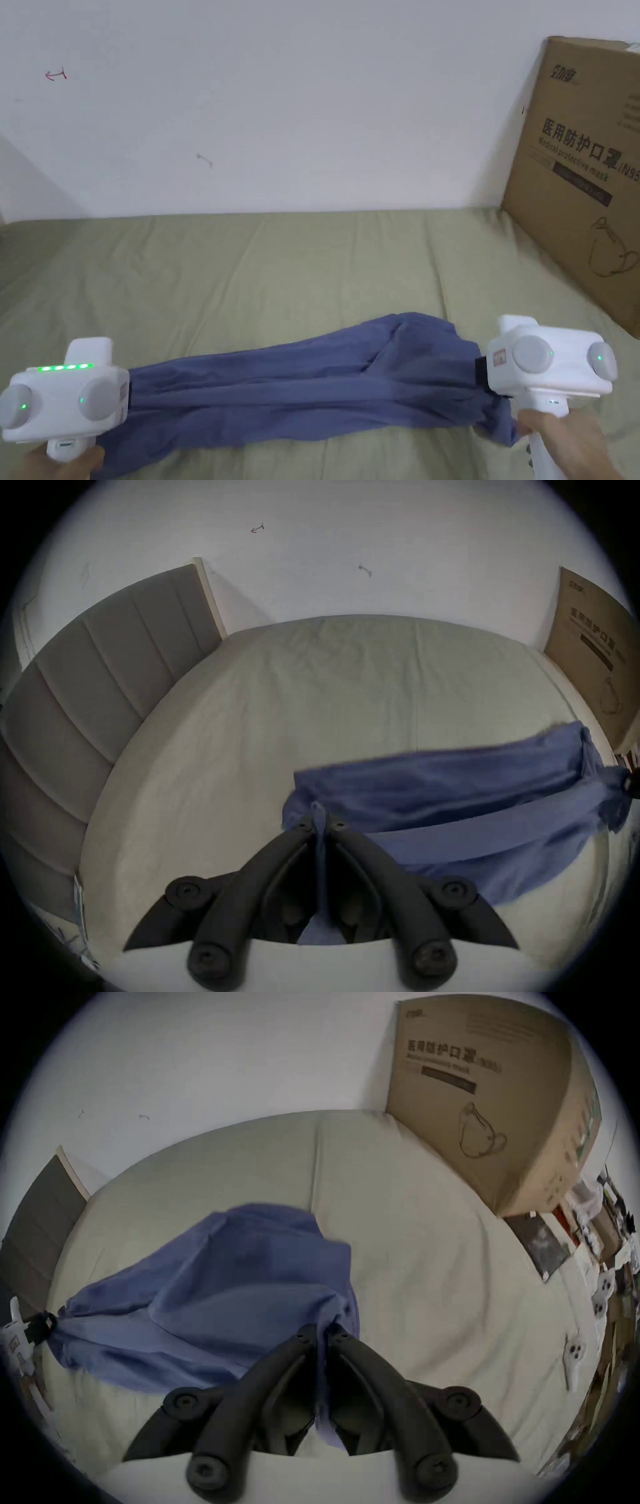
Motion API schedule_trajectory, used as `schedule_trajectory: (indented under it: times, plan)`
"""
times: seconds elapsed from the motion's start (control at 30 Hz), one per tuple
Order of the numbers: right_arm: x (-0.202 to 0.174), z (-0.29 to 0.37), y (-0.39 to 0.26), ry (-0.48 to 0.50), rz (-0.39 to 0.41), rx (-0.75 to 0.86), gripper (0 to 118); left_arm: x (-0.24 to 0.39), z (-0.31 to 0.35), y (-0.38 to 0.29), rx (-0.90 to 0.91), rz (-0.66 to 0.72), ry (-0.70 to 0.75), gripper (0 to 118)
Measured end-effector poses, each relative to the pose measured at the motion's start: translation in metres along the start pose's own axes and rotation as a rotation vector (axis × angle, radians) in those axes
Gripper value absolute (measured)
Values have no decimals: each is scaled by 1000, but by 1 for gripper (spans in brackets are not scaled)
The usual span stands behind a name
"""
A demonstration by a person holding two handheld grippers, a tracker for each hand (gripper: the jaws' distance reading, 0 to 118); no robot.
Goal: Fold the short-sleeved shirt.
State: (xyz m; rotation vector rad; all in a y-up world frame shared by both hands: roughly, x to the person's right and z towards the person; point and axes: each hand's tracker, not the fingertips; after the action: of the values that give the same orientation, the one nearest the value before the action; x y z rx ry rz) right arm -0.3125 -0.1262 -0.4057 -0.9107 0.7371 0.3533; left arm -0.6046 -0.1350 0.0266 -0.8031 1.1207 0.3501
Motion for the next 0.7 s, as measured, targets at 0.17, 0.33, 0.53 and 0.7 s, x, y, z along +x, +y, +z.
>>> schedule_trajectory:
  times: [0.17,0.33,0.53,0.7]
  plan:
    - [22,59,-60,47,8,32,5,-25,60,-37,26,2,-42,2]
    - [44,134,-147,105,-9,32,4,-53,129,-107,35,-28,-67,2]
    - [64,185,-248,128,-23,-33,5,-80,189,-202,-12,-85,-73,2]
    - [71,205,-308,119,-1,-89,4,-92,222,-259,-36,-116,-77,2]
